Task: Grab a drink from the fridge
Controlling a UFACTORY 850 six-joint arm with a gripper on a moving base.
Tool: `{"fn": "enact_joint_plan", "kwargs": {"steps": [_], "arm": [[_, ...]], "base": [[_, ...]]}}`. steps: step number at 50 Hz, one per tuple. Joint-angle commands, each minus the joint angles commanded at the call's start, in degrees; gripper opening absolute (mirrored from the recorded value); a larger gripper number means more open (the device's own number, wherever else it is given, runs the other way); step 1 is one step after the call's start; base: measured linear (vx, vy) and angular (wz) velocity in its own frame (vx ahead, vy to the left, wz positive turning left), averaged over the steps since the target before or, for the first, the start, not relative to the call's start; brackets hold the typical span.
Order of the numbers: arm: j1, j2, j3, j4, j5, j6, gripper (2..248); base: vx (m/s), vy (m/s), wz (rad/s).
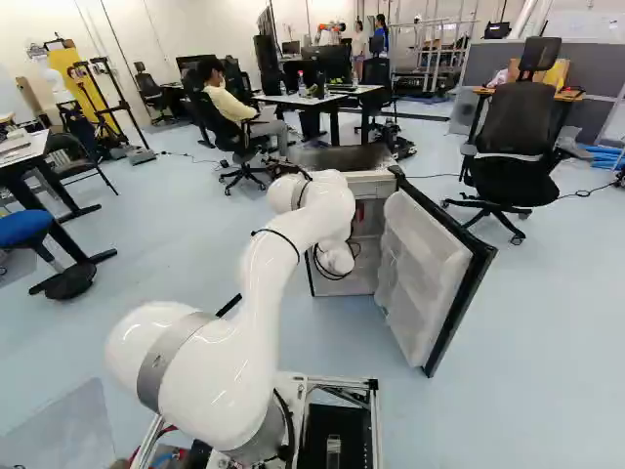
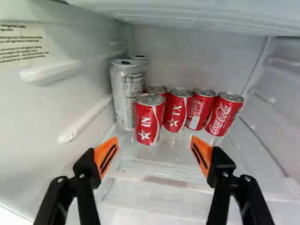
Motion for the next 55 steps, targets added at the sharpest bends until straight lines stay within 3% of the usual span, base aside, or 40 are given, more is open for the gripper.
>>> {"fn": "enact_joint_plan", "kwargs": {"steps": [1, 6, 21, 22, 28, 55], "arm": [[0.0, 0.0, 0.0, 0.0, 0.0, 0.0, 209], [0.0, 0.0, 0.0, 0.0, 0.0, 0.0, 202], [0.0, 0.0, 0.0, 0.0, 0.0, 0.0, 204], [0.0, 0.0, 0.0, 0.0, 0.0, 0.0, 193], [0.0, 0.0, 0.0, 0.0, 0.0, 0.0, 185], [0.4, -1.1, -2.1, 0.0, 0.0, 0.0, 187]], "base": [[0.0, 0.0, 0.0], [0.0, 0.0, 0.0], [0.0, 0.0, 0.0], [0.0, 0.0, 0.0], [0.0, 0.0, 0.0], [0.0, 0.0, 0.0]]}}
